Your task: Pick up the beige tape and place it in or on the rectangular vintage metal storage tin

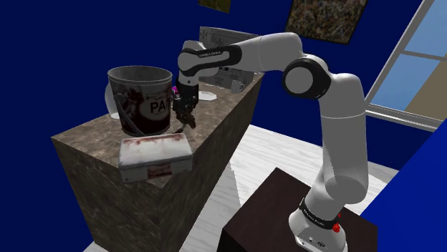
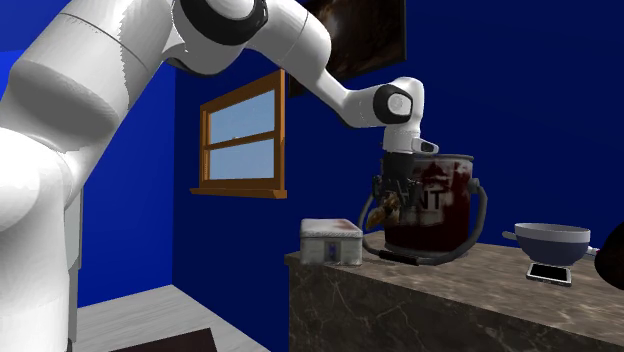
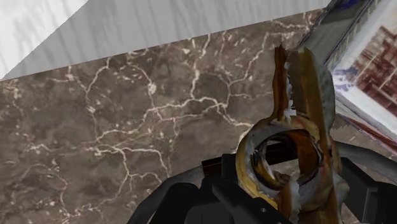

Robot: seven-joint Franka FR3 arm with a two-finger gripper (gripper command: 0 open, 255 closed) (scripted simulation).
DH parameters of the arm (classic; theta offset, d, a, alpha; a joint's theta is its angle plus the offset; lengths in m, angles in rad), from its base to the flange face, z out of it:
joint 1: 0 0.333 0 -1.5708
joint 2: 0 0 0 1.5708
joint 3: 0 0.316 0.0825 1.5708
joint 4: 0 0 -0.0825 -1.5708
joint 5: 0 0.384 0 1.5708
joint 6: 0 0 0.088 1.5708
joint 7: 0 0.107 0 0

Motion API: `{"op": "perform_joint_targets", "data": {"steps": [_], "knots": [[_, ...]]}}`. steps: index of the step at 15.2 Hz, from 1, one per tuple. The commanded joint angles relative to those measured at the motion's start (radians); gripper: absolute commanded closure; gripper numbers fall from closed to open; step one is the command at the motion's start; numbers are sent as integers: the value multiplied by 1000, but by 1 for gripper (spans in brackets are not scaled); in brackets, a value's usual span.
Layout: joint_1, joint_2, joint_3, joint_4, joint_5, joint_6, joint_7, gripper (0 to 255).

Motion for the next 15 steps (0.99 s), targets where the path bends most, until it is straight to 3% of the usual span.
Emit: {"op": "perform_joint_targets", "data": {"steps": [1, 10, 15], "knots": [[-1, -8, -1, 15, -1, -23, 3, 255], [-3, -21, -2, 107, -6, -127, 18, 255], [71, -71, 27, 19, -14, -74, 112, 255]]}}
